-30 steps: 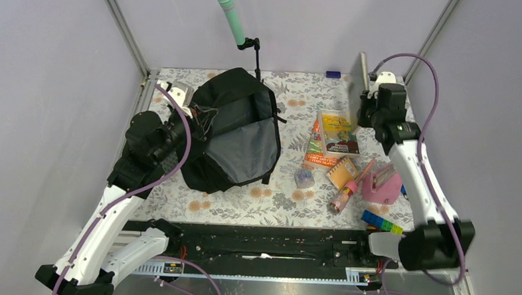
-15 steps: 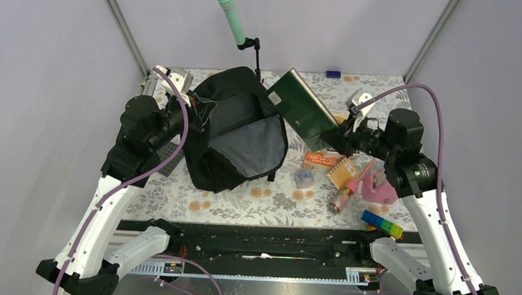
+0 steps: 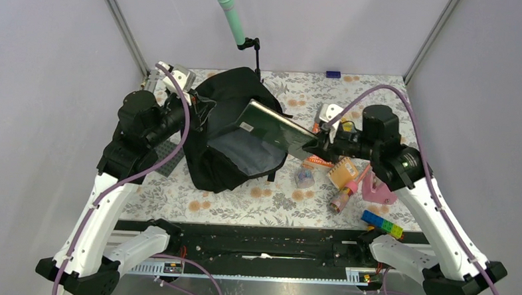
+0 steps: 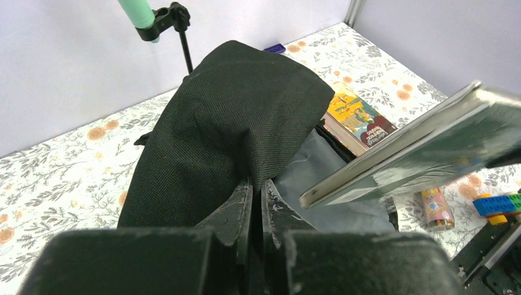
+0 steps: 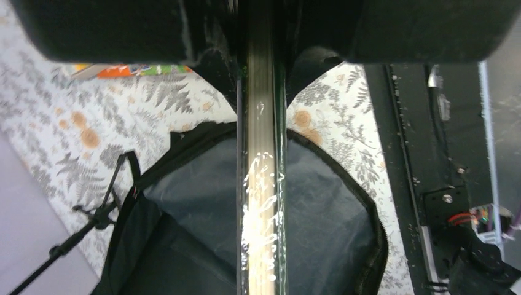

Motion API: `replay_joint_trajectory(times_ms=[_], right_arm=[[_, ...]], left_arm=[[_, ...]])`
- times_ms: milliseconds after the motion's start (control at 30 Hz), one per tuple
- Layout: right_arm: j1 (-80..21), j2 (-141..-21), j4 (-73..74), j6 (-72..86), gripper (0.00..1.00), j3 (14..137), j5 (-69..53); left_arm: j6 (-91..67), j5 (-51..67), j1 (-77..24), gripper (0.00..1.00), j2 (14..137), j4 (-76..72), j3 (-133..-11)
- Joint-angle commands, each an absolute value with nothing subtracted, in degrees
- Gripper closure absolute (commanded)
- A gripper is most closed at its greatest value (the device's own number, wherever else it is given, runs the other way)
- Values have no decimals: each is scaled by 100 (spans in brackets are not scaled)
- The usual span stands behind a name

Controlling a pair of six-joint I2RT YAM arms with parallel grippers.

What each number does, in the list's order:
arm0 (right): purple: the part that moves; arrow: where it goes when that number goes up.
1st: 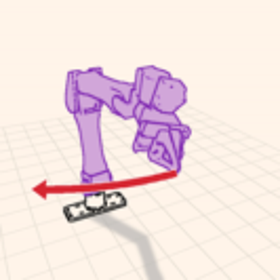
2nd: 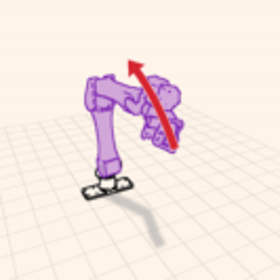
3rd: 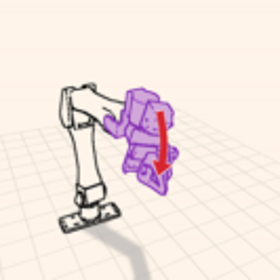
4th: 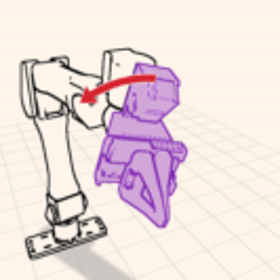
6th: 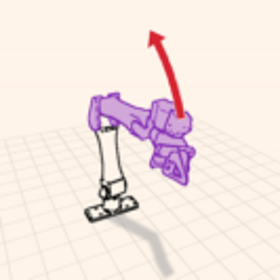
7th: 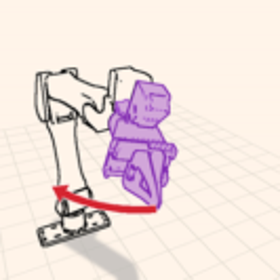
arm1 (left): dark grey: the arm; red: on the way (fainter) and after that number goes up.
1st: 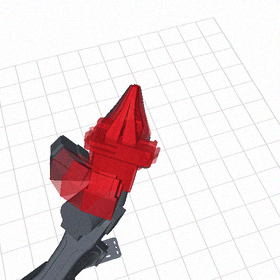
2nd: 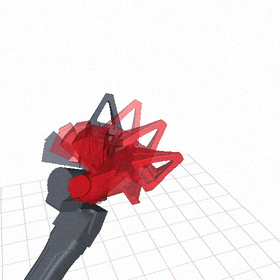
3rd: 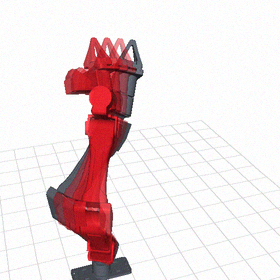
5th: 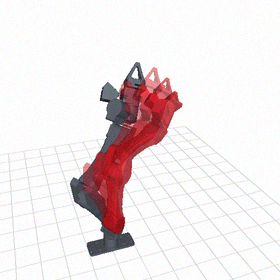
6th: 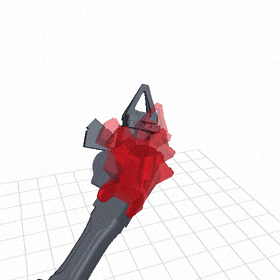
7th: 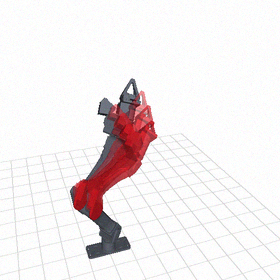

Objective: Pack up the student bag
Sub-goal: Place the book in the student bag.

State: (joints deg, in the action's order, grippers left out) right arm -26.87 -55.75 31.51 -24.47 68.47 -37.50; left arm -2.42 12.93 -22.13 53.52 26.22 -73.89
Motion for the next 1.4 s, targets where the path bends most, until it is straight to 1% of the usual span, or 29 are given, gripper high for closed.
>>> replay_joint_trajectory(times_ms=[0,233,400,533,733,833,933,1167,1300,1367], right_arm=[[-3139,-5966,2810,-3562,100,7531,-3225],[-3462,-6794,2801,-4997,100,8231,-2446],[-3589,-7571,3401,-5896,100,9290,-2155],[-3721,-7972,3505,-6443,100,9784,-2155],[-3848,-8667,4720,-7211,100,10682,-1936],[-3873,-8708,5051,-7315,100,10679,-1897],[-3894,-8439,4777,-7384,100,10103,-1768],[-3901,-8314,4803,-7141,100,9870,-1724],[-3898,-8291,4979,-7059,100,9940,-2055],[-3915,-8382,5319,-7013,100,10267,-2303]], left_arm=[[31,1899,-2197,100,5326,2219,-7707],[373,2357,-2193,100,5342,2330,-7727],[544,2563,-2195,100,5385,2409,-7747],[564,2701,-2197,100,5475,2382,-7771],[588,2730,-2196,100,5492,2363,-7810],[633,2463,-2197,100,5429,2297,-7744],[685,2241,-2197,100,5351,2216,-7677],[637,1851,-2196,100,5151,1938,-7587],[747,2056,-2197,100,5143,2016,-7584],[792,2231,-2197,100,5129,2028,-7552]])
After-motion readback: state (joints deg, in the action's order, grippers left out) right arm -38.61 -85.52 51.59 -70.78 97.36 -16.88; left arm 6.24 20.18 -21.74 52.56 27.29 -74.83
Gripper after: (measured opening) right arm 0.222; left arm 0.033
